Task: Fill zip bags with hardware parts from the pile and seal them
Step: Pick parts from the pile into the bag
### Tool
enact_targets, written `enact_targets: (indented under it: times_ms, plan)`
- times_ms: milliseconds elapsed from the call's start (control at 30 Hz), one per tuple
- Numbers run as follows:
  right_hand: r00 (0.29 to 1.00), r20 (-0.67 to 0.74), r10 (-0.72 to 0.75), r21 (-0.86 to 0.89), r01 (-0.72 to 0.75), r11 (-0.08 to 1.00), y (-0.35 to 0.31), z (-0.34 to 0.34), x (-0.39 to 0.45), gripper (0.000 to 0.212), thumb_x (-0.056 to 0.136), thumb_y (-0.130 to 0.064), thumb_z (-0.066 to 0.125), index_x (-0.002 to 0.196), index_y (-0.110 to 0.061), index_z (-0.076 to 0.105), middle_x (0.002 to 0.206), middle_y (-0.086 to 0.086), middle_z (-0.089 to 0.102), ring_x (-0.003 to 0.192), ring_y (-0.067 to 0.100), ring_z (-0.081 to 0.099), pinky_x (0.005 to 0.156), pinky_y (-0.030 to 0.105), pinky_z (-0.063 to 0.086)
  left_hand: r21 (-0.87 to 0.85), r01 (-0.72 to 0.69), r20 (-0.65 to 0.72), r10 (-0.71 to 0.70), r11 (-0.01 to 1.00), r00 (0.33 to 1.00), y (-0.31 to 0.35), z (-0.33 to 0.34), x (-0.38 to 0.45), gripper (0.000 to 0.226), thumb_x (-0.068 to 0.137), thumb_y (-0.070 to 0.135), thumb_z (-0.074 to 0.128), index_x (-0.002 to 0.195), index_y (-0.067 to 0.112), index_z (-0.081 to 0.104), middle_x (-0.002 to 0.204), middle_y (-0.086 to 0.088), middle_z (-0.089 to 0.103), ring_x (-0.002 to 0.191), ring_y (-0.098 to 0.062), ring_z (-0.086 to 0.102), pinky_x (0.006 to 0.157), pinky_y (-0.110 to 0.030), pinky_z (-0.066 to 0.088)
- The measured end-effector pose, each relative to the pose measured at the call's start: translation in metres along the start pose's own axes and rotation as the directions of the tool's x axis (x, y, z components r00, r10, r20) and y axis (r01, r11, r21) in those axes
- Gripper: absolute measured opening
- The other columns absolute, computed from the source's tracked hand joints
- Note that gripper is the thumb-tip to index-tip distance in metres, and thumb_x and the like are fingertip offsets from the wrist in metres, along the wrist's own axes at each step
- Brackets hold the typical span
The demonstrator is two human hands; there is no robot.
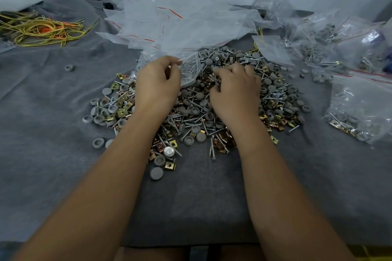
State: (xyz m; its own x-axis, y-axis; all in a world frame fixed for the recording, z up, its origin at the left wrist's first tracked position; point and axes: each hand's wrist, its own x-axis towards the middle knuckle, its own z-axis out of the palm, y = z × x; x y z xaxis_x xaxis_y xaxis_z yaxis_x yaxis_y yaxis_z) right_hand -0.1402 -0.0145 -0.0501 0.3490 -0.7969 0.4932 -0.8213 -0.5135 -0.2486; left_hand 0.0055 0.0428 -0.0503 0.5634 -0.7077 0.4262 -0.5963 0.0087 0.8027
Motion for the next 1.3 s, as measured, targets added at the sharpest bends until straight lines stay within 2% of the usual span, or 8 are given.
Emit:
enact_targets:
  times_ms: [333, 533, 767, 900, 1000, 1133, 1200, 1300]
  plan:
    - [0.998, -0.031, 0.056, -0.072, -0.058, 0.996, 0.001, 0.000, 0.001, 0.018, 0.092, -0.029, 0.056, 0.099, -0.019, 0.069, 0.113, 0.000, 0.056, 0.115, 0.025, 0.043, 0.096, 0.040, 0.032, -0.004, -0.004, 0.008, 0.004, 1.000, 1.000, -0.001, 0.001, 0.000, 0.026, 0.097, 0.017, 0.048, 0.112, 0.019, 0.070, 0.046, 0.010, 0.044, 0.038, -0.002, 0.040, 0.039, -0.014, 0.027]
    - [0.997, 0.022, 0.077, -0.007, -0.077, 0.997, 0.002, -0.002, 0.003, 0.016, 0.091, -0.028, 0.060, 0.100, -0.024, 0.072, 0.115, -0.003, 0.054, 0.117, 0.024, 0.041, 0.098, 0.038, 0.030, 0.004, -0.007, 0.018, 0.007, 1.000, 1.000, 0.000, 0.001, 0.000, 0.027, 0.097, 0.016, 0.048, 0.112, 0.018, 0.070, 0.048, 0.010, 0.044, 0.038, -0.002, 0.039, 0.039, -0.013, 0.028]
    - [0.994, 0.035, 0.108, -0.093, -0.105, 0.990, -0.003, -0.001, 0.002, 0.019, 0.092, -0.031, 0.057, 0.102, -0.020, 0.069, 0.125, 0.000, 0.050, 0.122, 0.025, 0.038, 0.100, 0.041, 0.029, -0.008, -0.008, 0.028, 0.008, 1.000, 1.000, -0.001, 0.002, 0.000, 0.026, 0.097, 0.017, 0.048, 0.111, 0.019, 0.070, 0.050, 0.010, 0.046, 0.039, -0.002, 0.039, 0.040, -0.013, 0.028]
    - [0.989, 0.062, 0.132, -0.062, -0.128, 0.990, -0.001, -0.003, 0.004, 0.017, 0.088, -0.031, 0.061, 0.097, -0.020, 0.071, 0.122, 0.000, 0.052, 0.122, 0.026, 0.039, 0.100, 0.041, 0.029, -0.004, -0.008, 0.034, 0.008, 1.000, 0.999, -0.001, 0.002, -0.001, 0.025, 0.097, 0.018, 0.049, 0.109, 0.022, 0.070, 0.052, 0.009, 0.049, 0.042, -0.003, 0.040, 0.046, -0.024, 0.035]
    - [0.988, 0.047, 0.147, 0.022, -0.148, 0.989, -0.003, -0.003, 0.004, 0.012, 0.085, -0.029, 0.063, 0.091, -0.022, 0.070, 0.117, -0.002, 0.054, 0.118, 0.023, 0.041, 0.098, 0.039, 0.029, -0.004, -0.004, 0.029, 0.004, 1.000, 1.000, -0.001, 0.002, 0.000, 0.025, 0.096, 0.019, 0.049, 0.108, 0.022, 0.070, 0.051, 0.010, 0.049, 0.041, -0.002, 0.040, 0.045, -0.023, 0.034]
    - [0.985, -0.132, 0.111, 0.242, -0.076, 0.967, -0.007, -0.007, 0.001, 0.006, 0.088, -0.022, 0.062, 0.088, -0.019, 0.066, 0.093, -0.003, 0.062, 0.094, 0.020, 0.055, 0.086, 0.037, 0.043, -0.017, 0.009, 0.036, -0.008, 1.000, 0.999, 0.000, 0.002, -0.001, 0.025, 0.096, 0.020, 0.049, 0.109, 0.022, 0.070, 0.054, 0.008, 0.053, 0.045, -0.006, 0.045, 0.051, -0.034, 0.047]
    - [0.984, -0.142, 0.109, 0.430, -0.038, 0.902, -0.009, -0.009, 0.000, 0.005, 0.089, -0.018, 0.061, 0.086, -0.017, 0.066, 0.078, -0.006, 0.061, 0.077, 0.015, 0.057, 0.073, 0.037, 0.050, -0.026, 0.010, 0.037, -0.009, 1.000, 0.999, 0.001, 0.002, -0.001, 0.025, 0.097, 0.020, 0.049, 0.110, 0.022, 0.070, 0.055, 0.008, 0.053, 0.045, -0.006, 0.045, 0.051, -0.036, 0.046]
    - [0.990, -0.131, 0.048, 0.587, 0.038, 0.809, -0.014, -0.010, -0.002, 0.005, 0.088, -0.012, 0.066, 0.088, -0.015, 0.070, 0.082, -0.003, 0.062, 0.077, 0.014, 0.058, 0.069, 0.030, 0.051, -0.039, 0.006, 0.037, -0.005, 0.999, 0.999, 0.002, 0.000, -0.002, 0.024, 0.097, 0.022, 0.050, 0.111, 0.023, 0.069, 0.056, 0.009, 0.051, 0.043, 0.000, 0.041, 0.050, -0.028, 0.039]
